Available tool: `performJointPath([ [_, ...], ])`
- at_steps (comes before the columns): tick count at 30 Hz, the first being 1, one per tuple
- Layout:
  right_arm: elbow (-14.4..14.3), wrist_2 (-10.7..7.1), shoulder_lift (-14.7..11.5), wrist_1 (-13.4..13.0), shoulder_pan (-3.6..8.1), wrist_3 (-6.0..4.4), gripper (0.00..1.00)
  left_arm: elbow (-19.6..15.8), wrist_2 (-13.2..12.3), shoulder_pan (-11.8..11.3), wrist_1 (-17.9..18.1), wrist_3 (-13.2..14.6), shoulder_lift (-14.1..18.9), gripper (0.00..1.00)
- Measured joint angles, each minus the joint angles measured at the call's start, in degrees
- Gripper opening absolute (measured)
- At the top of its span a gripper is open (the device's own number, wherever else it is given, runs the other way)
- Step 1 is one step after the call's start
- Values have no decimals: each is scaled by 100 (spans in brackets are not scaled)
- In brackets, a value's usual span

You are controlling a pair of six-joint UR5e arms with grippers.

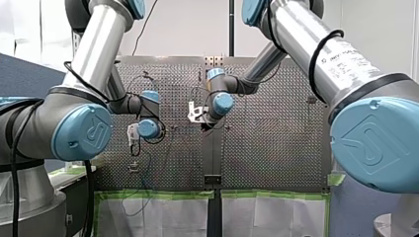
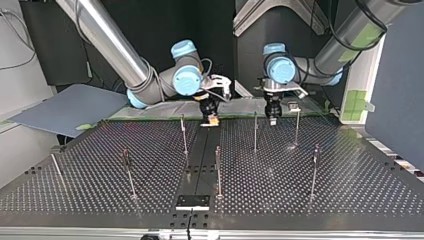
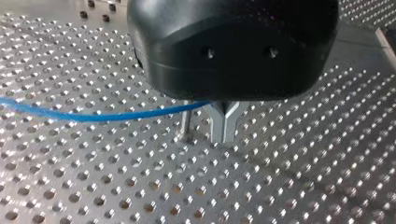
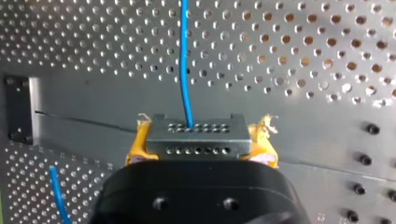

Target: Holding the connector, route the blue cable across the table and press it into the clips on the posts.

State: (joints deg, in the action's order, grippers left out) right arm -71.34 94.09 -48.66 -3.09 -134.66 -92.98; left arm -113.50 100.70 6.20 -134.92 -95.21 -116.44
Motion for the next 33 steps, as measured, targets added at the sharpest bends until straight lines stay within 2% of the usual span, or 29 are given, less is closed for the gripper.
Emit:
performJointPath([
  [13, 173, -118, 28, -120, 274, -11, 0, 523, -136, -165, -110, 22, -44, 0],
  [18, 274, -202, 59, -168, 374, -22, 0, 775, -137, -201, -337, 156, -248, 0],
  [25, 396, -257, 77, -180, 512, -17, 0, 1154, 44, -211, -595, 331, -567, 0],
  [26, 406, -263, 77, -178, 521, -16, 0, 1197, 54, -212, -621, 333, -580, 5],
  [27, 412, -267, 78, -176, 527, -17, 0, 1243, 62, -212, -641, 332, -588, 5],
  [29, 422, -273, 82, -173, 536, -20, 0, 1330, 75, -215, -670, 304, -597, 27],
  [30, 424, -274, 81, -173, 538, -19, 0, 1352, 79, -217, -676, 280, -599, 27],
  [31, 426, -275, 83, -173, 539, -15, 0, 1369, 81, -219, -681, 252, -600, 60],
  [32, 427, -275, 84, -173, 539, -9, 0, 1383, 82, -219, -689, 212, -600, 81],
  [33, 428, -276, 85, -174, 540, -1, 0, 1390, 85, -218, -701, 186, -600, 81],
])
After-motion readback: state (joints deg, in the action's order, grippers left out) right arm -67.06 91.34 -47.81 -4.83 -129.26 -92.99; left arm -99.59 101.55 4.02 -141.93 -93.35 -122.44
